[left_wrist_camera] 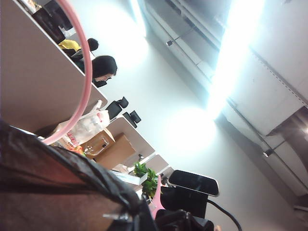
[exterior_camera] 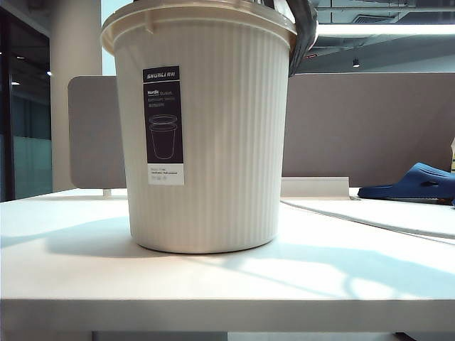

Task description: Open the ring lid of the trash can, pull out the black garbage bag inside, and place it on the table.

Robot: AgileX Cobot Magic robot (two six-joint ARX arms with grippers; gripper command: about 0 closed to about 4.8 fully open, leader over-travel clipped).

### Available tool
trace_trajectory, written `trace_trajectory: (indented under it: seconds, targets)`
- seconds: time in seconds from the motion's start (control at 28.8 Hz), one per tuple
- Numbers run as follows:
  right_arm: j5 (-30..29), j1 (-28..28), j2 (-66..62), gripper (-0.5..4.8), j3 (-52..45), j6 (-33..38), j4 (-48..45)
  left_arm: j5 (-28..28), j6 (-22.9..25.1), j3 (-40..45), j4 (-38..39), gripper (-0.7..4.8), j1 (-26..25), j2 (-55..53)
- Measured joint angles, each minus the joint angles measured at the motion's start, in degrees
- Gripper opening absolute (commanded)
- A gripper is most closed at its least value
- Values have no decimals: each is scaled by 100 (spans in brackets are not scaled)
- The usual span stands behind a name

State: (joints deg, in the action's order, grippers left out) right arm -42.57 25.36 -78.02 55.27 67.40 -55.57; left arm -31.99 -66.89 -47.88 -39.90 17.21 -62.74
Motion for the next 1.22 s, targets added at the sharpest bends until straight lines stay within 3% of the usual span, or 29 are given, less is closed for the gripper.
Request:
trace_trajectory:
  seconds: [0.45,1.22]
  targets:
    - [-262,-9,-13,-1,848,-483,964,208,17,-341,116,-6,562,-291]
    - [-422,-98,-15,-1,1145,-708,1220,219,20,-966,219,-6,529,-426]
